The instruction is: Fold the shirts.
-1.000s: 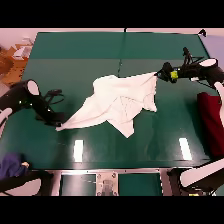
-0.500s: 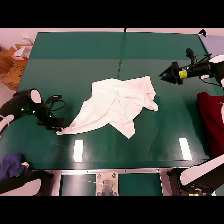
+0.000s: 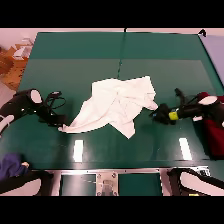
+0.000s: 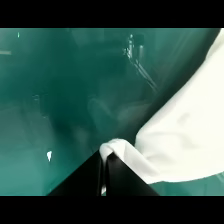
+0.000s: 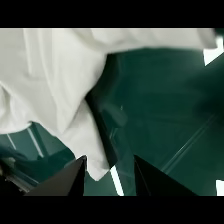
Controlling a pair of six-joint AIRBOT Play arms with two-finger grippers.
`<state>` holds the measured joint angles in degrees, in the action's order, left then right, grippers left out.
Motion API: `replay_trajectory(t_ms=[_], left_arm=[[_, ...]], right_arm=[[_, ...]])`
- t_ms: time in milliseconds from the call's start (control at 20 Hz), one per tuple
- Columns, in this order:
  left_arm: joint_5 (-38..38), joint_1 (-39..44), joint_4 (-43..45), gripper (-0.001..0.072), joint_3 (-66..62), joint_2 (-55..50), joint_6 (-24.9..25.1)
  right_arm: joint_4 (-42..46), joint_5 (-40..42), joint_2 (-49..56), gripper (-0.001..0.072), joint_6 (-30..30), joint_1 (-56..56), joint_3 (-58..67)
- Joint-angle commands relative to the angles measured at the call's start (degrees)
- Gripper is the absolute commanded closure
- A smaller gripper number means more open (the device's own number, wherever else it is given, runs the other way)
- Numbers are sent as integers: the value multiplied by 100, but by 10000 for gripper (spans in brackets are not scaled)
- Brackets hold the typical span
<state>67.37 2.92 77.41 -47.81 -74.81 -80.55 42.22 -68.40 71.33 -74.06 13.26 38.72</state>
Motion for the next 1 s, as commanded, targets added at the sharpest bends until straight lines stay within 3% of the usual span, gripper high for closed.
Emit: replay_trajectory(t_ms=[0, 200, 450, 500, 550, 700, 950], left_arm=[[-92, 2, -164, 685, 2, 4, 22], [-120, 2, -188, 685, 2, 4, 22], [-352, 2, -201, 685, 2, 4, 20], [-356, 2, -201, 685, 2, 4, 22], [-348, 0, -197, 685, -7, 4, 24], [-103, 0, -195, 686, -363, 94, 24], [264, 2, -133, 686, -2321, 968, 63]], right_arm=[[-966, 1150, -378, 348, 581, -885, -1309], [-1469, 2081, -136, 349, 577, -1891, -1305], [-1674, 2177, 546, 387, 579, -2417, -1025], [-1694, 2100, 588, 599, 603, -2461, -960], [-1694, 1963, 581, 695, 719, -2459, -850], [-1504, 1082, 341, 696, 634, -2050, -74], [-417, -802, -610, 696, -468, -282, 2656]])
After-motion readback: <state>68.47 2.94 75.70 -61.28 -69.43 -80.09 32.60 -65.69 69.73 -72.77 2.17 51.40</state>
